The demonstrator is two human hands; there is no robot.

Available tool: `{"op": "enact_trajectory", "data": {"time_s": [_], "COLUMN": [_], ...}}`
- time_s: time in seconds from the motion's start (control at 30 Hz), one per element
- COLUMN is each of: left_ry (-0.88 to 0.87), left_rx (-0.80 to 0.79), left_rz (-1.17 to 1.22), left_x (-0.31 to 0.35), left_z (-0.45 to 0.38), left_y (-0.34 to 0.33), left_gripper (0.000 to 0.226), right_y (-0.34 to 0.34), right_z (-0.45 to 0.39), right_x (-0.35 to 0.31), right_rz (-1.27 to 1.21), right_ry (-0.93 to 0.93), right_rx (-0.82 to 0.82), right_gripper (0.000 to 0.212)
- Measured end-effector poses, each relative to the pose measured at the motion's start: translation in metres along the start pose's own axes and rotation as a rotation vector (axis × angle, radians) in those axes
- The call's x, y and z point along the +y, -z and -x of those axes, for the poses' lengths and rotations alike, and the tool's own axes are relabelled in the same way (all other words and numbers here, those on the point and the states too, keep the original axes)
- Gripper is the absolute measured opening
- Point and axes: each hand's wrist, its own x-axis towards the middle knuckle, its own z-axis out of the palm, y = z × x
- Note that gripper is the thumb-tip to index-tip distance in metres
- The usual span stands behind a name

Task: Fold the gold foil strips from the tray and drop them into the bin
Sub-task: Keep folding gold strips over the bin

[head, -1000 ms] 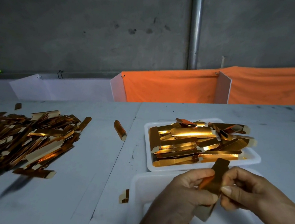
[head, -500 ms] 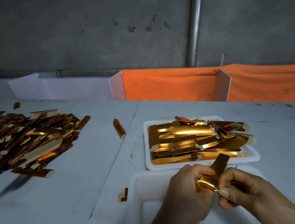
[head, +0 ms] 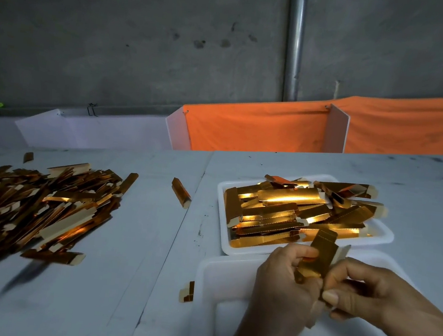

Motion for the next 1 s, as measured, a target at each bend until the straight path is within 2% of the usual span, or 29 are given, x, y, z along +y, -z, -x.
{"op": "enact_trajectory", "data": {"time_s": [0.23, 0.33, 0.47, 0.57, 0.77, 1.0], "left_ry": [0.013, 0.008, -0.043, -0.064, -0.044, 0.059], "left_rx": [-0.005, -0.015, -0.002, 0.027, 0.052, 0.068], "left_rz": [0.094, 0.093, 0.024, 0.019, 0.098, 0.260], "left_x": [0.0007, 0.0025, 0.0024, 0.0021, 0.0016, 0.0061], "left_z": [0.0004, 0.0011, 0.0015, 0.0011, 0.0007, 0.0020], "left_y": [0.0033, 0.0042, 0.0035, 0.0034, 0.0007, 0.0045], "left_gripper": [0.034, 0.037, 0.035, 0.037, 0.029, 0.025], "right_y": [0.0031, 0.0051, 0.0026, 0.0021, 0.0043, 0.0082], "right_z": [0.0020, 0.0012, 0.0006, -0.0006, -0.0029, 0.0018], "right_x": [0.0014, 0.0043, 0.0007, 0.0030, 0.0074, 0.0082], "right_rz": [-0.082, -0.045, -0.127, -0.182, -0.323, -0.391], "right_ry": [-0.007, 0.027, 0.067, 0.086, 0.060, 0.011], "right_rx": [0.068, 0.111, 0.130, 0.150, 0.134, 0.153], "right_gripper": [0.007, 0.018, 0.004, 0.005, 0.026, 0.029]}}
